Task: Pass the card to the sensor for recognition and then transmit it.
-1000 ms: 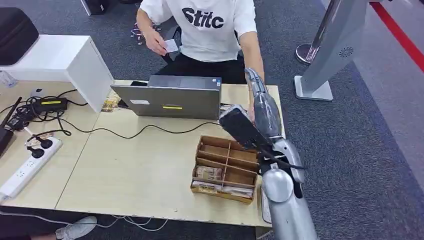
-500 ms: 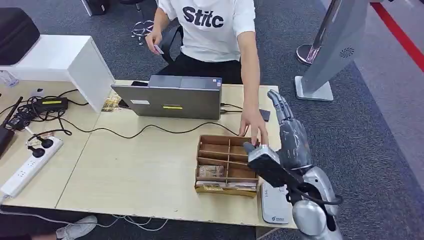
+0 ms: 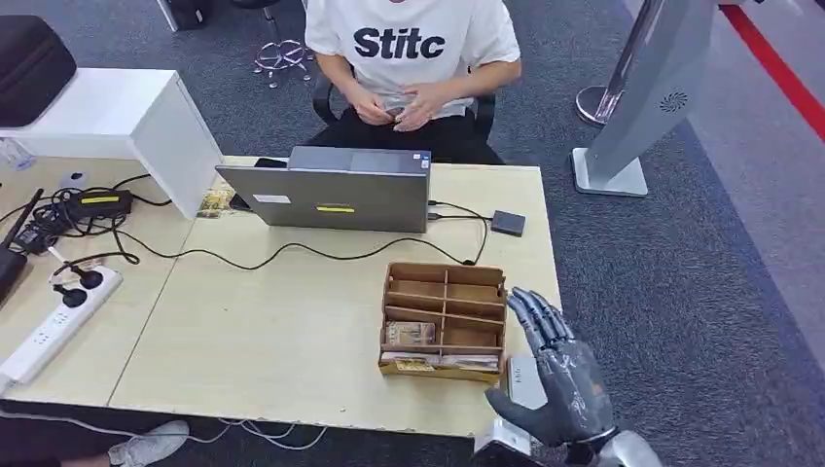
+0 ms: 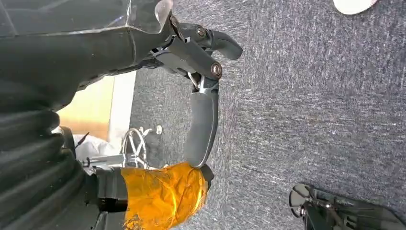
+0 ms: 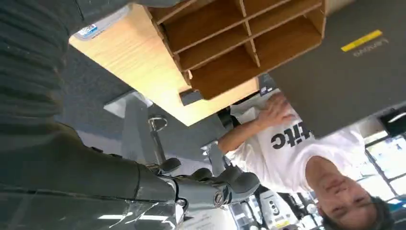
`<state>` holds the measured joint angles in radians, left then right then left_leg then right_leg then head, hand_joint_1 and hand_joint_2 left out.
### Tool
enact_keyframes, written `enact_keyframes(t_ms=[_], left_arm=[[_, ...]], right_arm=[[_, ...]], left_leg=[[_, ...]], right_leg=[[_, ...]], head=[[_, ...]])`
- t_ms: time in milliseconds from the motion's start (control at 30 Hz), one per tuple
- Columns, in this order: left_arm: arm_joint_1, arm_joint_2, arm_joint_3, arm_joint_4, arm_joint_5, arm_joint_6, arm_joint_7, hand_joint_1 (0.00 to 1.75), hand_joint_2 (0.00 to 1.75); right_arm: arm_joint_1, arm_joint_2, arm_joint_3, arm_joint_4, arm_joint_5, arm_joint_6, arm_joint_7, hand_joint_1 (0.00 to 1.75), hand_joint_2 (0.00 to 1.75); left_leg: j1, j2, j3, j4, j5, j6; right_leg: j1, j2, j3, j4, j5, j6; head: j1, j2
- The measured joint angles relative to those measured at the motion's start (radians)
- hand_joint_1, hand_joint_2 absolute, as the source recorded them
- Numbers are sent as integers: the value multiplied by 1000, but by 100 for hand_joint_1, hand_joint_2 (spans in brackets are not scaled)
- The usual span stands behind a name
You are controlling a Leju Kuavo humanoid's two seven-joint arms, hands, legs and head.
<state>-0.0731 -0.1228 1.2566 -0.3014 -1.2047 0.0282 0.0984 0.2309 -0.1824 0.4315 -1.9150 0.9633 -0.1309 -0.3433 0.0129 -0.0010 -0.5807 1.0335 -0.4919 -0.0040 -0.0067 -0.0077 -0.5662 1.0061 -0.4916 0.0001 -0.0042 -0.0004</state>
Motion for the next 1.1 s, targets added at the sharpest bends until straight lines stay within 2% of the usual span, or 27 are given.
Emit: enact_keyframes(t_ms=[233, 433, 533, 633, 933, 1100], left_arm=[[0, 0, 0, 0, -2, 0, 0, 0, 175], [-1, 3, 0, 0, 0, 0, 0, 0, 175], [-1, 5, 0, 0, -3, 0, 0, 0, 175], [-3, 6, 0, 0, -10, -2, 0, 0, 175], [-5, 6, 0, 0, -16, -2, 0, 0, 175], [-5, 7, 0, 0, -16, -2, -1, 0, 175]], right_arm=[[-5, -28, 71, 20, 6, -13, 11, 0, 175], [-7, -138, 145, 11, -71, -11, 7, 0, 175], [-11, -163, 170, 7, -55, -5, 9, 0, 175], [-35, -164, 213, 20, -6, 20, 29, 0, 175], [-100, -142, 292, 126, 115, 10, 144, 0, 175], [-114, -128, 307, 156, 131, 6, 158, 0, 175]], left_leg=[[0, 0, 0, 0, 1, 0], [0, 0, 0, 0, 0, 1], [0, 0, 0, 0, 0, 1], [0, 0, 0, 0, 0, 0], [1, 0, 0, 0, 1, 0], [0, 0, 0, 0, 1, 0]], right_leg=[[0, 0, 0, 0, 0, 0], [0, 0, 0, 0, 0, 0], [0, 0, 0, 0, 0, 0], [0, 0, 0, 0, 0, 0], [0, 0, 0, 1, 0, 0], [0, 0, 0, 0, 0, 0]], head=[[0, 0], [0, 0], [0, 0], [0, 0], [0, 0], [0, 0]])
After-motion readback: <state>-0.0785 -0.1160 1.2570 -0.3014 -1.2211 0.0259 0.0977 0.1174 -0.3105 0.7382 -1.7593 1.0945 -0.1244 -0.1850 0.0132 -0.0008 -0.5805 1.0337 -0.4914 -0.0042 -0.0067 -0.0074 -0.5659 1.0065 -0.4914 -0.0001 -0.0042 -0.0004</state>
